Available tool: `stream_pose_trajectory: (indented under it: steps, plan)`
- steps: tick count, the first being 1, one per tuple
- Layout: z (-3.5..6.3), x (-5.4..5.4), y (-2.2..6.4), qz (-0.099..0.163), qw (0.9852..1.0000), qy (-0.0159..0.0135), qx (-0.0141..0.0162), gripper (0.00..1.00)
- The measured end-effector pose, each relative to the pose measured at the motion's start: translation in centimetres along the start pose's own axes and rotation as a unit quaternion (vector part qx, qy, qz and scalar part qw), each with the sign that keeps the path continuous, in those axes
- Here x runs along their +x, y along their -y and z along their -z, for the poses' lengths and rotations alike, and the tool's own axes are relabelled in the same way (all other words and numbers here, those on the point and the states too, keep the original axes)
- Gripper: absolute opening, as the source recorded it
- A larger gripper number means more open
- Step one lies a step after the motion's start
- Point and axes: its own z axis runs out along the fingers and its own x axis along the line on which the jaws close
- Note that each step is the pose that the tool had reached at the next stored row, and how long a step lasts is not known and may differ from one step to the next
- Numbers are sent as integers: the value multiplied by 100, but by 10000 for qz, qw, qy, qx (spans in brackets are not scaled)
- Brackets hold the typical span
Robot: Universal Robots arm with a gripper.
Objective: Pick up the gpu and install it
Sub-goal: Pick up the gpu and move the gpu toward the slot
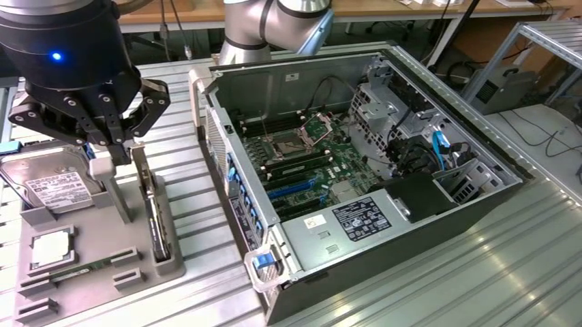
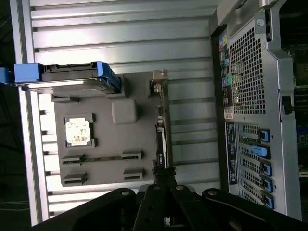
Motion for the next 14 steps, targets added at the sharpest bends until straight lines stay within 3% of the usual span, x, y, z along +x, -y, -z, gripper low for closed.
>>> stream_pose_trajectory:
  steps: [11,14]
  plan:
    - [0,0,0,0,10000,0,0,11]
    - [0,0,0,0,10000,0,0,17]
